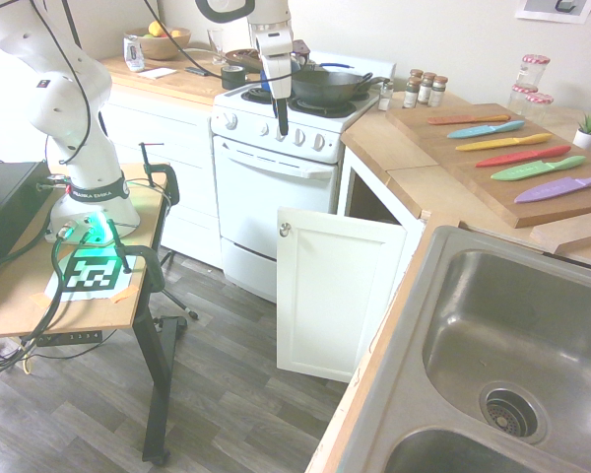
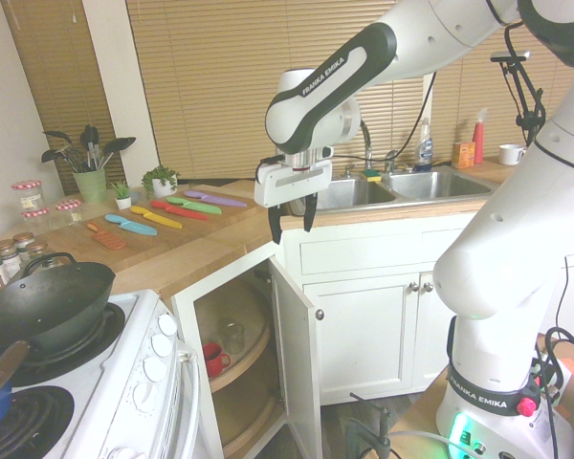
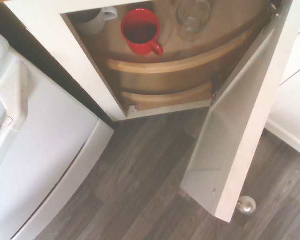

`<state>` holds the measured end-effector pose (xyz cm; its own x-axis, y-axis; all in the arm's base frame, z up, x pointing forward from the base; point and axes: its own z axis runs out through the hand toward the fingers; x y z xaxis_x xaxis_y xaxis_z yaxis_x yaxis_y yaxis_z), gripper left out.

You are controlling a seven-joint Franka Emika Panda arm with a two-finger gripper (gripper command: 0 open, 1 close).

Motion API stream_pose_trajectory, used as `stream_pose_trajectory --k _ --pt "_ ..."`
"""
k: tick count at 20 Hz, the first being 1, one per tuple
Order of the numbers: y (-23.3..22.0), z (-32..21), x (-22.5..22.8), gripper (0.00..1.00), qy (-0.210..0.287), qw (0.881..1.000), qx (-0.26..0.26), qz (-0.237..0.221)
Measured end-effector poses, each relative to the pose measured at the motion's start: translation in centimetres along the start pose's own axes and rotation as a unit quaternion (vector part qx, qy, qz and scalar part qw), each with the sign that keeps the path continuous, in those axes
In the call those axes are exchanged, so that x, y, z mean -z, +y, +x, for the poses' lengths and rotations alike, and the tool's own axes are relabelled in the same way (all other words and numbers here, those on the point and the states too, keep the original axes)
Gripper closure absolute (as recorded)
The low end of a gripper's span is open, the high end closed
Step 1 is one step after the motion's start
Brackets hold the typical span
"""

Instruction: Close the cabinet

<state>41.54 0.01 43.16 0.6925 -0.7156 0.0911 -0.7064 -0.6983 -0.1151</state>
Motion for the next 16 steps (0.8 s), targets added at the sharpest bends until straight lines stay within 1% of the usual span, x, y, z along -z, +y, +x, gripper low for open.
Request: stream_pose_trajectory --k 5,9,12,16 --pt "0.5 0.7 -0.4 0.0 -0.004 1.0 -0.008 0.003" --pt "2.6 3.1 -1.4 0.0 -0.007 1.0 -0.01 0.009" --pt "4.6 5.5 -3.0 0.0 -0.006 1.0 -0.012 0.008" --pt "7.1 8.9 -6.7 0.0 0.001 1.0 -0.011 0.002"
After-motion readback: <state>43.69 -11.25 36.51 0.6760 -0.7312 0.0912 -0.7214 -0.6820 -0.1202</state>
